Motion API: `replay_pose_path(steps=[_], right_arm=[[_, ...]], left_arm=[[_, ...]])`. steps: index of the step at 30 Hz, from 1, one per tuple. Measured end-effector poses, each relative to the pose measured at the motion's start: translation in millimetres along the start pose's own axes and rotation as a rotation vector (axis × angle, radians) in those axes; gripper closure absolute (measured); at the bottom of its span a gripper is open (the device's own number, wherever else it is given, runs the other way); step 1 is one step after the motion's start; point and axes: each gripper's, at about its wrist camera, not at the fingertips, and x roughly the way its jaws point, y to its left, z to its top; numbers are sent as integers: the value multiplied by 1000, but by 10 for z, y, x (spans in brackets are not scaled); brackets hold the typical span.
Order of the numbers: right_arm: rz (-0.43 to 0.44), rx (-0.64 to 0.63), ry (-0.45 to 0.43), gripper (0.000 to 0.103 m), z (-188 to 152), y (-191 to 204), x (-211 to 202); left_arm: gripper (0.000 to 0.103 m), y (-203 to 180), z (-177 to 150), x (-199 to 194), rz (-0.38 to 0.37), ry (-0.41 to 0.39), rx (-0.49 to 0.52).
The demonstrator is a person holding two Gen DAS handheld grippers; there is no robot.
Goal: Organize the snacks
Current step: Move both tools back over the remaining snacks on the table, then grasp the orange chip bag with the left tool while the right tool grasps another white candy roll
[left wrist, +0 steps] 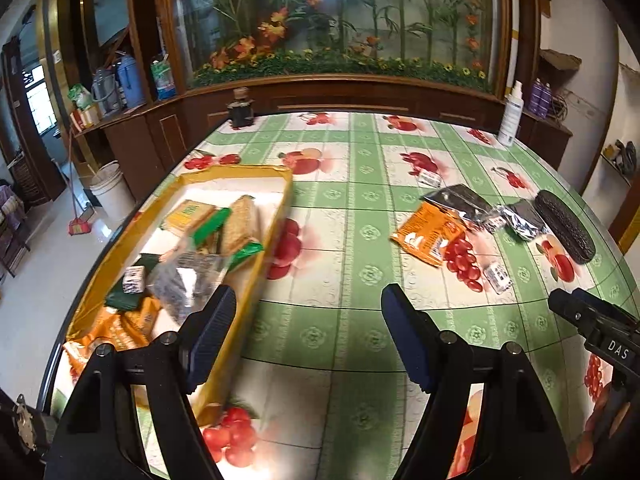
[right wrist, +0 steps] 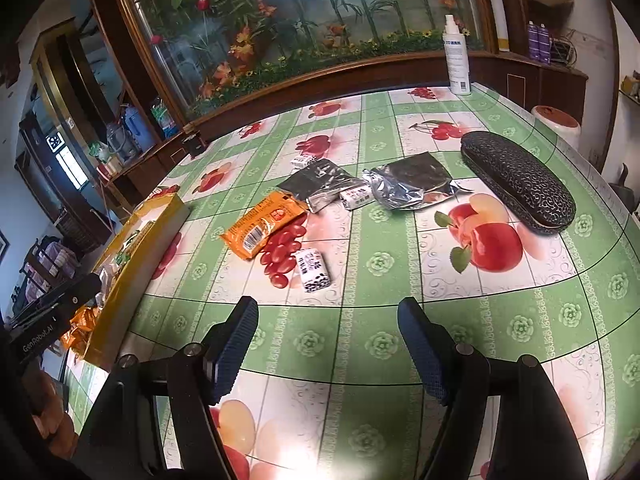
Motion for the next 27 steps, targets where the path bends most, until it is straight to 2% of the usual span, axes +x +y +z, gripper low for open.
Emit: replay_pose_path(steps=[7,12,17,22,26,27], right_arm=[[-24,25,12,28,104,-188,63],[-26,33,27,28,164,-249,132],[-4,-35,59,29,204,-28,336],[9,-91,109,35,264,194,639],[-13,-143,138,37,263,329,818],[-22,-149,144,41,264,342,853]], left_arm=[[28,-323,91,256,-78,53,49],[28,-519,150,394,-95,68,92],[28,-600,184,469,-107,77,116],[28,-600,205,508,-96,63,138],[28,-612,246,578,-104,46,159],[28,-622,260,596,-102,38,166]])
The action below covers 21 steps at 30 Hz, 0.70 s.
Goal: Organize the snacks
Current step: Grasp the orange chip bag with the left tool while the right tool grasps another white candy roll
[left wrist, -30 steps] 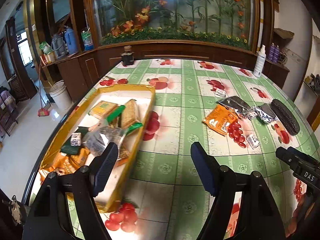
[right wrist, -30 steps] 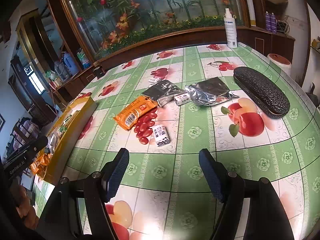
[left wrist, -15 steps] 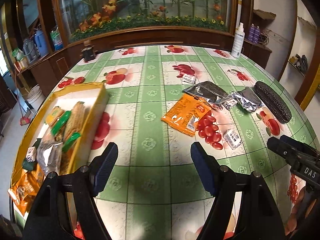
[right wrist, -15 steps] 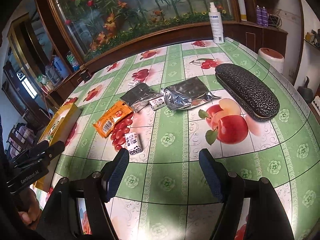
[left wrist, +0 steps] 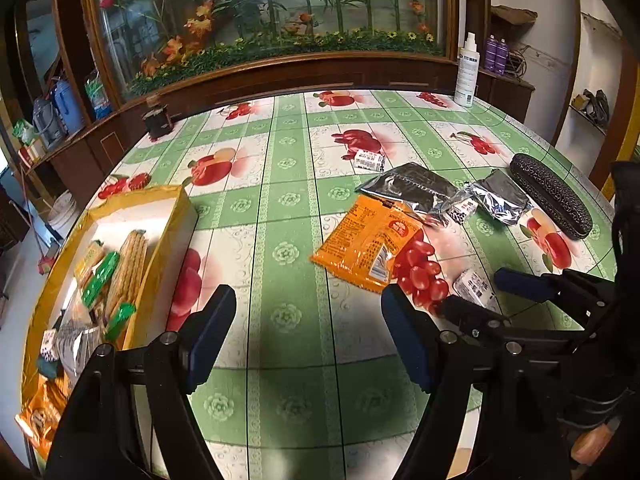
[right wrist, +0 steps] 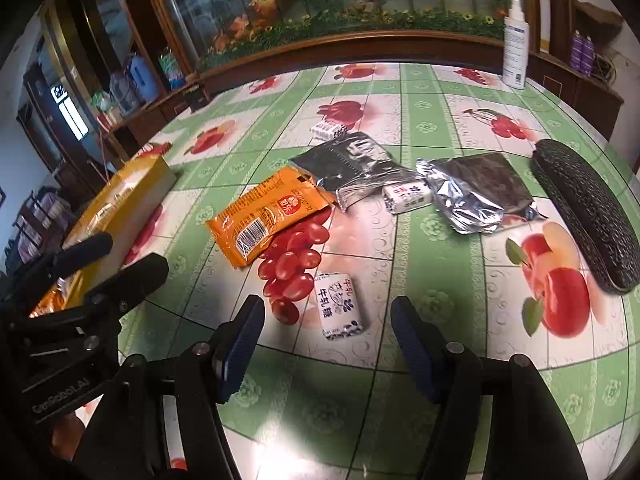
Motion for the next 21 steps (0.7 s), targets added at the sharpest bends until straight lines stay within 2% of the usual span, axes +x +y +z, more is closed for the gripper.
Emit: replay_pose_path(steps=[5,6,7,9,18,21], right_arm=[[-34,-18,10,45,37,0,91],[-45,-25,8,51,47,-7,95],[-58,-29,6,64,51,-16,96],[-71,-21,3,83,58,-72,89],[-23,57,-44,83,27,-331,-120],[-1,86,-65,83,9,-388,-228]], left_arm=[[28,-47,98,156,-29,-9,21],[28,-67,116,191,-35,-7,28],[28,-88,134,230,-44,-5,36],[28,-146,165,312,-57,2,60],[28,-478,232,586,-111,20,213],[27,-577,218,683,-90,28,270]])
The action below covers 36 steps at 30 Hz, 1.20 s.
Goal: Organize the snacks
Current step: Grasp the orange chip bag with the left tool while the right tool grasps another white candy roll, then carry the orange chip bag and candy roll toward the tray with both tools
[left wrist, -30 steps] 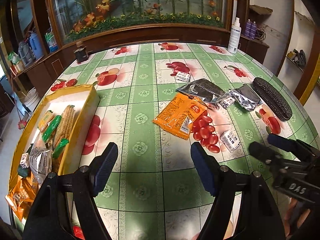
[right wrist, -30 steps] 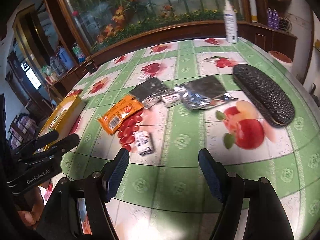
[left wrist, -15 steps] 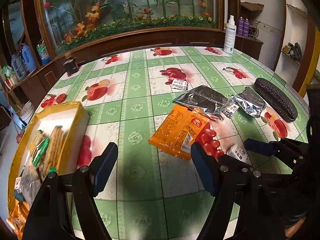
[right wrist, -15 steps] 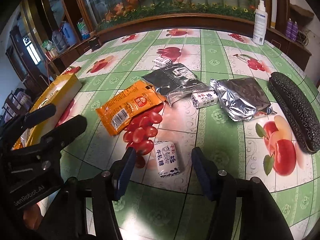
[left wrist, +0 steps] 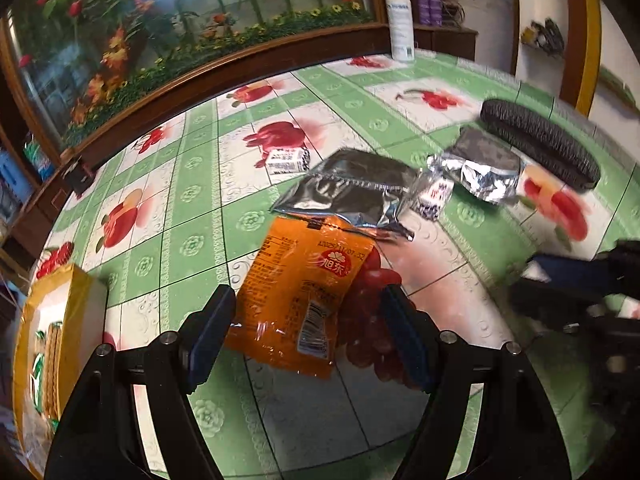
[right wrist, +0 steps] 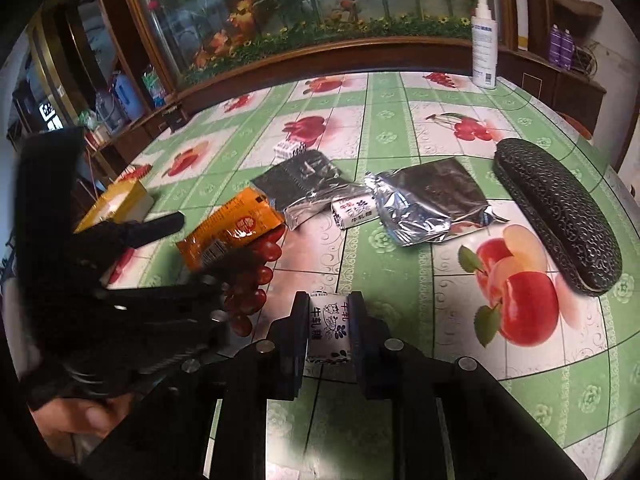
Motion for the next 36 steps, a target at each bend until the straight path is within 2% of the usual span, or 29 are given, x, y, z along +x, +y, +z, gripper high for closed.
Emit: replay_pose_path(steps=[3,7,8,9,13,15,19,21,28,36], right_arm=[[18,18,-3,83,-26,-25,-51],[30,34,-7,83,-70,-35,-94],[35,40,-9,83,-81,-37,-108],[39,45,-10,83,-91,-38,-117],[38,52,-14,83,-146,-15,-169],[38,51,-16,83,-172,0,-199],[43,49,-27,83,-229,35,-303],[49,48,-31,83,-246,62,-344],[76,9,-47,83,-284,311,-484],[126,-73,-72,83,-284,812,-645]], left_arm=[[17,27,62,51,-21,7,-7],[17,221,103,176,-127,57,-119],[28,249,92,186,-154,57,-143],[47,254,77,155,-143,43,-143],[61,197,-24,36,-131,34,-130],[66,192,-99,-35,-111,35,-141],[67,265,-307,-312,-54,14,-214],[67,373,-382,-556,-22,-26,-270],[67,901,-638,-1543,163,-172,-446],[67,1407,-924,-2043,230,-223,-563]])
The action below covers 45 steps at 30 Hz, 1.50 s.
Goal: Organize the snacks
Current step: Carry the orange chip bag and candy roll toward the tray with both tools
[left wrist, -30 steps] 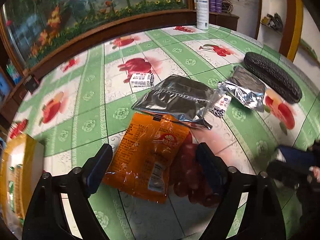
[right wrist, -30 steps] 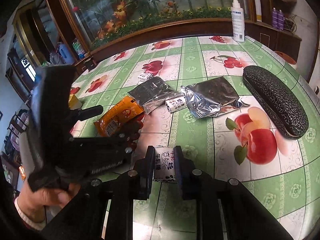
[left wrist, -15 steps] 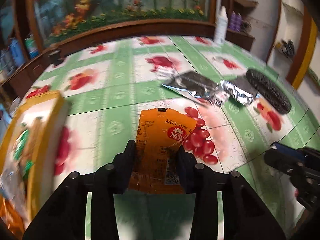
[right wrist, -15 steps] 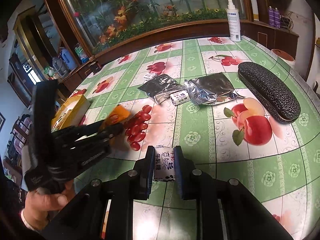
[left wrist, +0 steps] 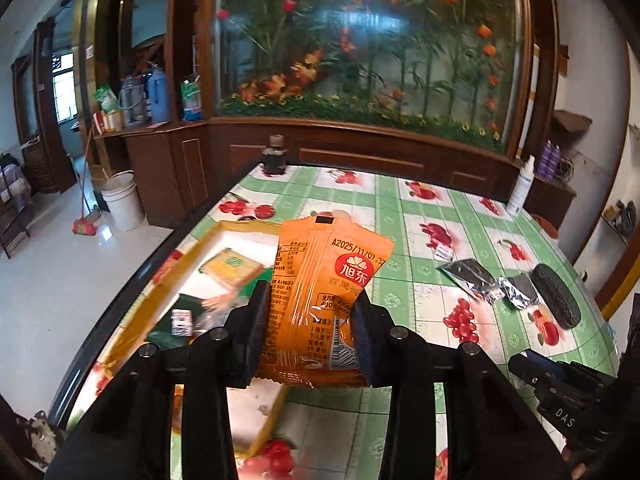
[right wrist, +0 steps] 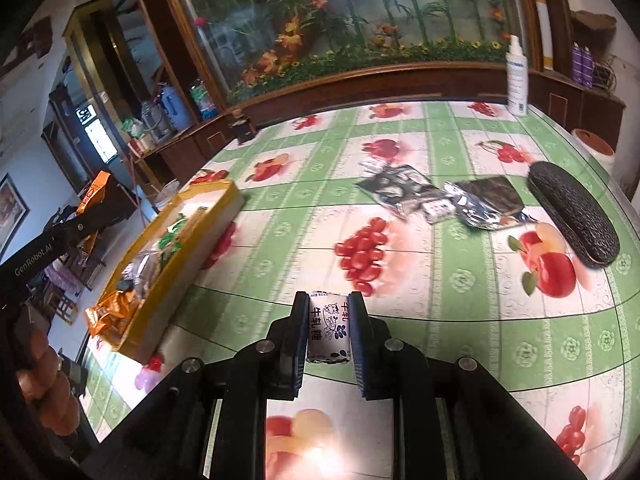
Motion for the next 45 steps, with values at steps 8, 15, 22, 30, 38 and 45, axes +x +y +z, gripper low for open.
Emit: replay_pose_path(steps=[8,15,22,30,38,45], right_arm=[[47,-80,-38,83,95,511,-181],[62,-127,-54,83,144,781,-261],[74,-145,-55,83,163,900,-254],[81,-156,-50,83,167,967,-214],[91,-173,-40,83,176,1051,-133],[155,-200,2,83,190,1327,182]], left_arm=[[67,331,81,-324,-1,-72,-68],[67,445,141,-499,10,-134,-79],[67,543,139,-500,22,-142,-98],[67,590,119,-490,32,-135,-113],[67,690,75,-367,34,-104,-129],[67,997,-117,-2,51,8,-176]])
